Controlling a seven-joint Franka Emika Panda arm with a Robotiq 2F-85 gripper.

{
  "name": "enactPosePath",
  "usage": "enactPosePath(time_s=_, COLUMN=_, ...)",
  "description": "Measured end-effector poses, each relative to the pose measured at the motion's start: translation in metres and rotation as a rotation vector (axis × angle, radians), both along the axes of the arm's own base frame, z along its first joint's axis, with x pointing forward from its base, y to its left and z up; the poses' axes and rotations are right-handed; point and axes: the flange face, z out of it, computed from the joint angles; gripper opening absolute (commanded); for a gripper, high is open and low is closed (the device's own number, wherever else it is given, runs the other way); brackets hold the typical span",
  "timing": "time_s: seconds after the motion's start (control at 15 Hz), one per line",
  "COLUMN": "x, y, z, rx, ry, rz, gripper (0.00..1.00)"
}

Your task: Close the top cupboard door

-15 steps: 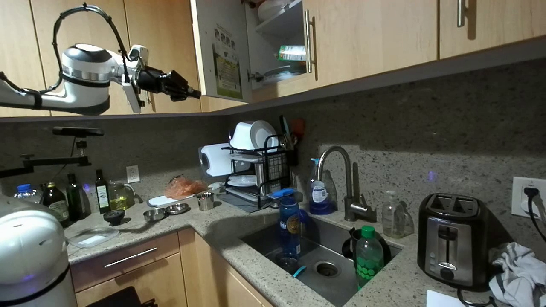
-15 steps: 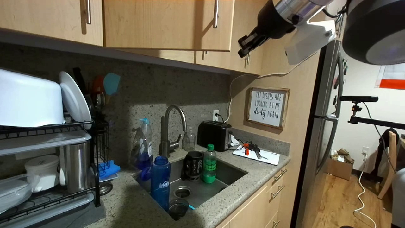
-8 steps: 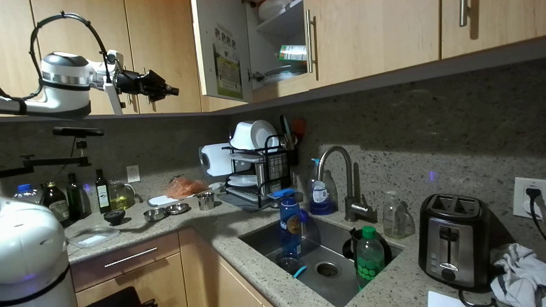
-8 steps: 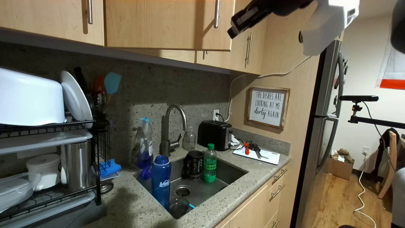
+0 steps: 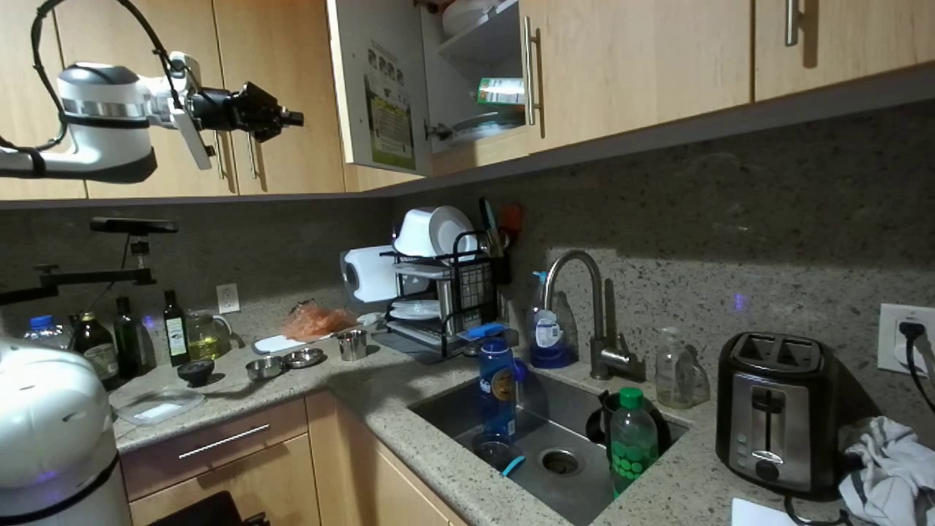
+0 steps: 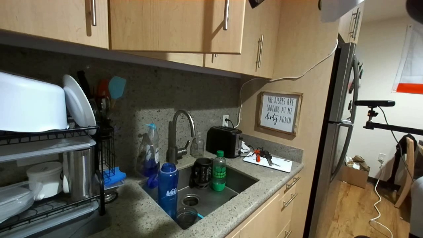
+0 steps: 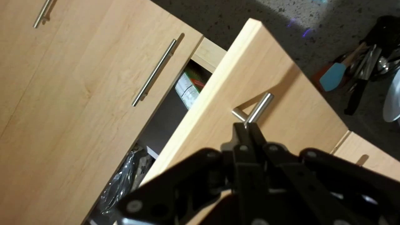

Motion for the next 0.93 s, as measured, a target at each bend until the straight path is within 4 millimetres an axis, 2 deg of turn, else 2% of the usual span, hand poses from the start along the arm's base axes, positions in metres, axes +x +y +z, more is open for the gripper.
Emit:
enactPosePath(time_s=0.2, x=0.006, y=-0.015, z=0.007, rx=0.017, ry=0.005, rz=-0.016, gripper=0.07)
enactPosePath(time_s=0.33, x=0.016, y=-0.019, z=0.003, rx=0.014, ry=0.032, rz=-0.018, gripper=0.07)
enactPosePath(time_s=0.67, x=0.025, y=0.011, z=-0.021, rx=-0.04, ry=0.088, rz=0.03, gripper=0.05)
enactPosePath(time_s=0.93, x=0.025, y=0.013, z=-0.022, rx=-0.043, ry=0.09, rz=0.032, gripper=0.05)
